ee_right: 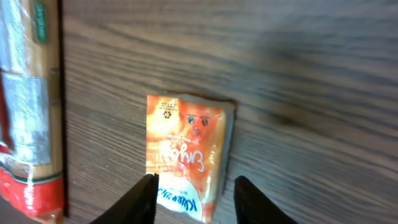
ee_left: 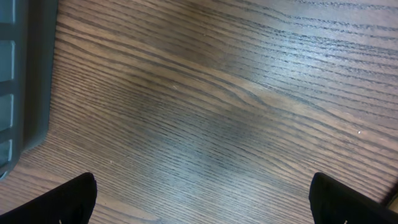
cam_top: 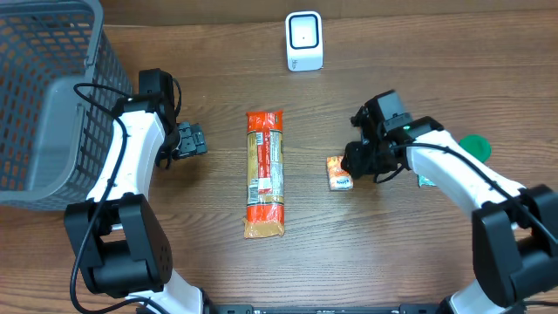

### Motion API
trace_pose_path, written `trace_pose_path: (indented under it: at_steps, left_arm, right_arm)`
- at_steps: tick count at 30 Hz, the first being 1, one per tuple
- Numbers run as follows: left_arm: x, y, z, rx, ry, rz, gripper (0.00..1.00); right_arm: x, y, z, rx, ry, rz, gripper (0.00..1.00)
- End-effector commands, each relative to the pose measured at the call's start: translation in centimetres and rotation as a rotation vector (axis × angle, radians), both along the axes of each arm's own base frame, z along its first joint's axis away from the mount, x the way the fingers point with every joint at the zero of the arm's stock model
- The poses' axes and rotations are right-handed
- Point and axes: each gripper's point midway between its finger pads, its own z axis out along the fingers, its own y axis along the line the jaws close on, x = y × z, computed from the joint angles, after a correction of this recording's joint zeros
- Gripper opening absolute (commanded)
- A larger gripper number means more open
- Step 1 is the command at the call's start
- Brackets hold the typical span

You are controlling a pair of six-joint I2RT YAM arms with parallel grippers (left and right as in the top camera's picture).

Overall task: Scan the item barcode
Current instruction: 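Lower the right gripper and pinch the orange snack packet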

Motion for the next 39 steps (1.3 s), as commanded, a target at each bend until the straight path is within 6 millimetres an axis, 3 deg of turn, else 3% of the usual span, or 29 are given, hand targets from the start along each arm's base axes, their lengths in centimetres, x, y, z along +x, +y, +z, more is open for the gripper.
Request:
trace_pose_path:
  at_steps: [1,23,31,35,39]
  left_arm:
    - [0.2,0.2,0.9,0.015,-0.022,-0.013,1.00]
    - [0.2,0.2,0.9,0.015,-0.022,-0.013,1.00]
    - [0.2,0.2,0.9,0.015,-0.022,-0.014,1.00]
    - [0.2,0.2,0.9,0.015,-0.022,-0.013,1.00]
    - [0.2,0.2,0.9,0.015,-0.022,-0.013,1.00]
  right_arm:
    - [-0.9,0.7,-1.3,0.014,0.039,0.028,0.40]
    - [-2.0,0.4,-2.7,0.006,0.058,0.031,0.38]
    - [-1.9,0.5,-2.6,0.013,0.054,0.034,0.11]
    - [-1.5,0.6,-2.5,0.020,0.039,0.032,0.10]
    - [-1.4,0.4,-2.5,0.020,0.039,0.025,0.20]
